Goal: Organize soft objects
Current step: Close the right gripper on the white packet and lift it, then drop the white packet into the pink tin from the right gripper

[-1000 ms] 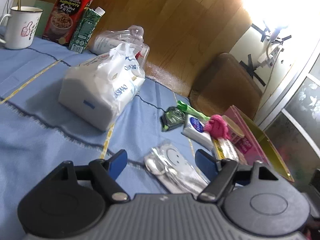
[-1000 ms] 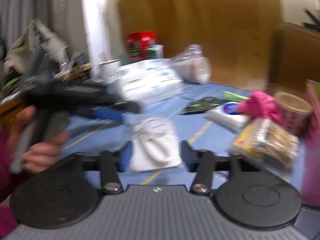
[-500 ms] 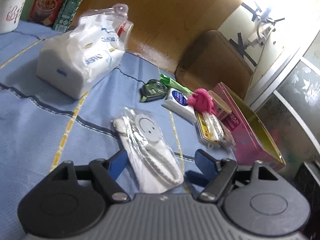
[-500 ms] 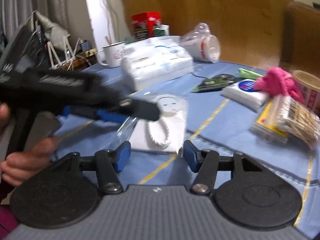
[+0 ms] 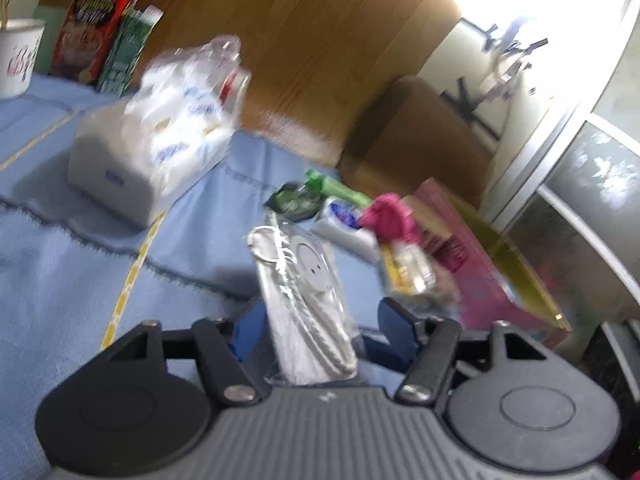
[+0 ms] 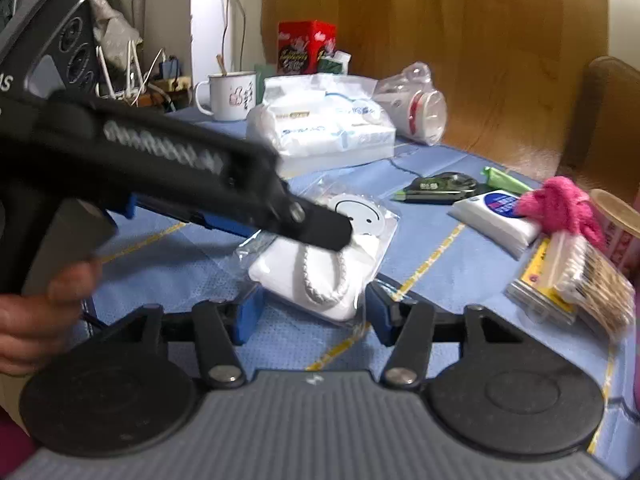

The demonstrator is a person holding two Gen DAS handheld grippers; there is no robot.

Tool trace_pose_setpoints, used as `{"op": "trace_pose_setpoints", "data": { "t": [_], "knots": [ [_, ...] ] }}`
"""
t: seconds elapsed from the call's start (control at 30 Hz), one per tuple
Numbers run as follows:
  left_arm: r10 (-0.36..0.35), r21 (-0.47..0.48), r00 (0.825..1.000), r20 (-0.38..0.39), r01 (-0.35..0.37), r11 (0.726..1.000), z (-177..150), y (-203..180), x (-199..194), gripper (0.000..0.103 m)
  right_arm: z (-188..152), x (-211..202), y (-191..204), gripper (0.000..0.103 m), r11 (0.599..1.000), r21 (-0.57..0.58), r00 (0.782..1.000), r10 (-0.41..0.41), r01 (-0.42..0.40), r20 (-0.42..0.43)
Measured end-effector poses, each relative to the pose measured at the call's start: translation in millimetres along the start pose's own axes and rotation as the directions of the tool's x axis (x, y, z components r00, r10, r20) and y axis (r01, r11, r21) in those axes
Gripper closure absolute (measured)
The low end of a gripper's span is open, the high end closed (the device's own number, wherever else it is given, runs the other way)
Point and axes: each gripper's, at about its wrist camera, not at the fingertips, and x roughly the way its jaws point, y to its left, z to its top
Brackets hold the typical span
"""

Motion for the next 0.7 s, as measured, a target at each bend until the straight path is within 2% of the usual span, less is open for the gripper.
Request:
{"op": "trace_pose_setpoints", "data": {
  "t": [0.13, 0.33, 0.47, 0.7],
  "knots": [
    [-0.020, 0.063, 1.000, 0.024, 0.018, 0.998, 6.3, -21.0, -3.5, 0.042, -3.0, -15.1, 1.3, 0.050, 0.998, 0.009, 0.996, -0.057, 0.057, 0.071],
    [-0.072, 0.152, 0.997, 0.026, 0.068, 0.986, 20.7, -57.6, 6.2, 0.042, -4.3, -39.3, -10.0, 0.050, 0.989, 0.038, 0.975, -0.150, 0.146, 0.161],
    [-0.116, 0.229, 0.993, 0.006, 0.111, 0.967, 28.4, -91.8, 20.8, 0.042, -6.5, -55.6, -25.0, 0.049, 0.973, 0.071, 0.952, -0.228, 0.218, 0.207],
    [-0.187, 0.354, 0.982, -0.041, 0.189, 0.916, 29.6, -154.9, 51.5, 0.042, -19.3, -88.2, -61.6, 0.050, 0.935, 0.169, 0.908, -0.347, 0.313, 0.237]
  ]
}}
